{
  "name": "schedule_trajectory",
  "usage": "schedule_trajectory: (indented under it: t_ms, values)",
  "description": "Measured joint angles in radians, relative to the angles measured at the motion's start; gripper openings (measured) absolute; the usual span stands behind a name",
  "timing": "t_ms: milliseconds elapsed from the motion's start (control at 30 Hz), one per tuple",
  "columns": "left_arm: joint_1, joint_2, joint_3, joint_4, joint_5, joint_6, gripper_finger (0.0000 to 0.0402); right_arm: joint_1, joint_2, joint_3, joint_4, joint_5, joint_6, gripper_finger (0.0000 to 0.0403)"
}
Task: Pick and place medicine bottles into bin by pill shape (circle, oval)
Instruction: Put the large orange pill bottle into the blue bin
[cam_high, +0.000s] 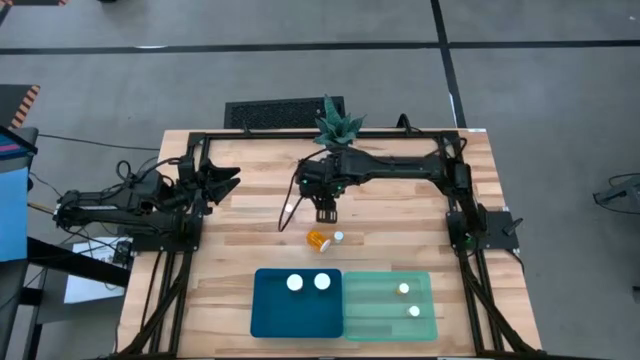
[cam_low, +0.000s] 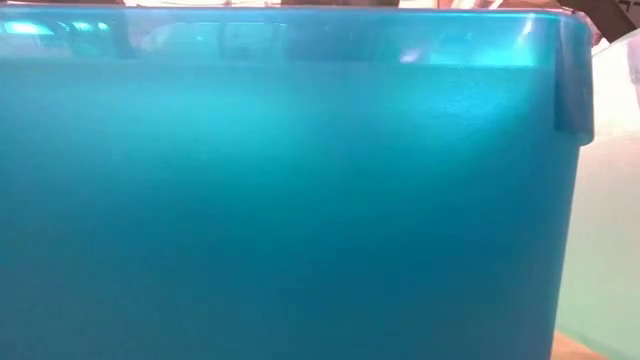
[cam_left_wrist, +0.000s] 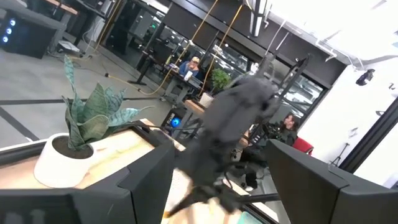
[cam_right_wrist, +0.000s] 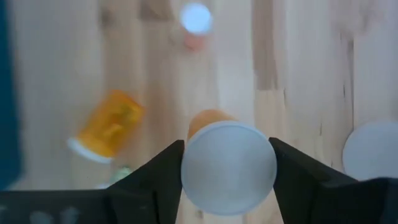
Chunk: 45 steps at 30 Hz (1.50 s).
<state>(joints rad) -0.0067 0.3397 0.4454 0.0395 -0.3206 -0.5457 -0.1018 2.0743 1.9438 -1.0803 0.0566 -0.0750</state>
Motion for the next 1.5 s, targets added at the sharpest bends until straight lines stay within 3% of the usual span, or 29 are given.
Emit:
schedule_trajectory:
  t_ms: [300, 633, 1100, 1500]
  values:
    - [0.000, 0.000, 0.000, 0.000, 0.010, 0.000, 0.0247, 0.201, -0.002, 0.223, -0.075, 0.042, 0.136, 0.0215]
    - [0.000, 0.000, 0.000, -0.001, 0.029, -0.027, 0.0247, 0.460, 0.003, 0.256, -0.073, 0.129, 0.375, 0.0210]
    - [0.000, 0.000, 0.000, -0.005, 0.032, -0.031, 0.0247, 0.613, 0.009, 0.131, 0.030, 0.163, 0.705, 0.0216]
    - [0.000, 0.000, 0.000, -0.005, 0.031, -0.033, 0.0247, 0.627, 0.011, 0.007, 0.243, 0.152, 0.748, 0.0215]
